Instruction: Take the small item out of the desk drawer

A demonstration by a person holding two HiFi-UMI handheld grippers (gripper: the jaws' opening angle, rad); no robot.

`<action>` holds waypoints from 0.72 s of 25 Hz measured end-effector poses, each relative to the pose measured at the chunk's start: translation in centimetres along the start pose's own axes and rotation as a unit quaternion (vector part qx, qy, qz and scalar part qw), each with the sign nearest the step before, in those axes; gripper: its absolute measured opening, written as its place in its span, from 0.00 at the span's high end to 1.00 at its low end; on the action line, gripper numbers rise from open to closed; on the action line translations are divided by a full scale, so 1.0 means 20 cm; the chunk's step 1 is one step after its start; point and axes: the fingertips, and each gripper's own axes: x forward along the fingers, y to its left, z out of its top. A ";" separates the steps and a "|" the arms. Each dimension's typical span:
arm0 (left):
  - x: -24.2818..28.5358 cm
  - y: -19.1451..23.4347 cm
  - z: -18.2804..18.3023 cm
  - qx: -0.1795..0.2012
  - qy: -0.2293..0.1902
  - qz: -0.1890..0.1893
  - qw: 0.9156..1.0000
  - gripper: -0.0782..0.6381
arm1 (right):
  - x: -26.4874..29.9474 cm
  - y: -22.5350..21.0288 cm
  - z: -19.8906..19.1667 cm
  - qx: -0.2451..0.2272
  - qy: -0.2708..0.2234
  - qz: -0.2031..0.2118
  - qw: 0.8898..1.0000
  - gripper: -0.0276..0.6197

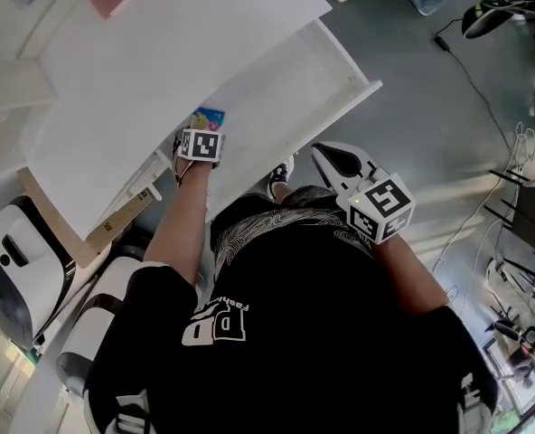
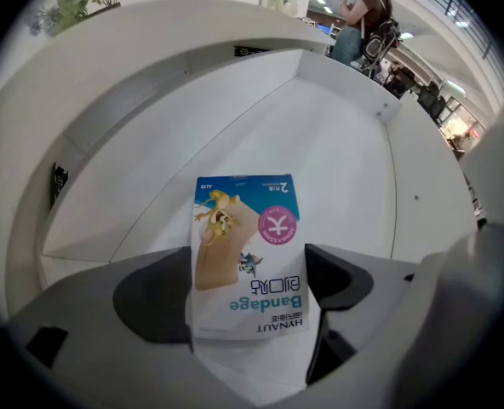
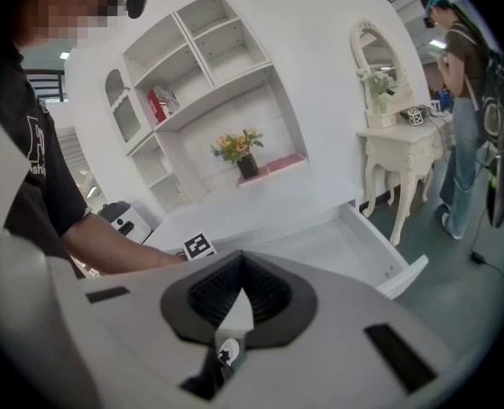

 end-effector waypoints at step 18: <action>-0.25 -0.13 -0.01 0.082 -0.025 -0.069 0.994 0.32 | 0.01 0.25 0.03 0.020 -0.042 -0.021 0.999 0.94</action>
